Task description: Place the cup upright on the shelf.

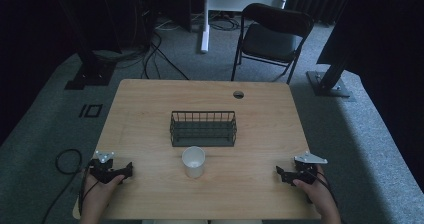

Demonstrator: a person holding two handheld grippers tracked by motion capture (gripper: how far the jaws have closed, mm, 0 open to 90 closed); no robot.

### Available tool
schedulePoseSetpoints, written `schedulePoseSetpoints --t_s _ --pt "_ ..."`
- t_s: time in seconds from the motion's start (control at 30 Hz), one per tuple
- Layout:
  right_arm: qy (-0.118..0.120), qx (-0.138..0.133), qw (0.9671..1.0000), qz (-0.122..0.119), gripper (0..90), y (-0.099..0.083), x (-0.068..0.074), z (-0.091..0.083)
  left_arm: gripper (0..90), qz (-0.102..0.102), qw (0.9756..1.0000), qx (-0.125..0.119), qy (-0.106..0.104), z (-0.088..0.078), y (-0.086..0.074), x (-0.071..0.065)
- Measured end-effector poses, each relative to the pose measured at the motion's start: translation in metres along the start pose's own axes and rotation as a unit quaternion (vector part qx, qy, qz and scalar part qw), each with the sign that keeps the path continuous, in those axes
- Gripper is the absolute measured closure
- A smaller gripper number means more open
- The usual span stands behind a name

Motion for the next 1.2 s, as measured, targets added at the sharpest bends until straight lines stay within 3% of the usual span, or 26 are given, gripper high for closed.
schedulePoseSetpoints --t_s 0.43,0.8,1.2 --pt "0.038 -0.012 0.9984 -0.04 12.8 0.017 0.025 -0.005 2.7 0.0 1.0 0.0 0.0 0.0 0.0 0.0" --pt "0.059 -0.015 0.9963 -0.06 12.9 0.022 0.041 -0.001 2.7 0.001 1.0 0.0 0.0 0.0 0.0 0.0" --pt "0.104 -0.028 0.9898 -0.093 13.1 0.036 0.075 0.004 2.7 0.0 1.0 0.0 0.0 0.0 0.0 0.0"
Point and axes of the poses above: each handheld gripper's, and its own axes: z roughly forward along the jaws, y roughly out of its top, x roughly to its left, the point moved 6 cm from there along z, roughly forward along the jaws, and after that the axes turned 4 degrees about y, right-handed, at the moved point
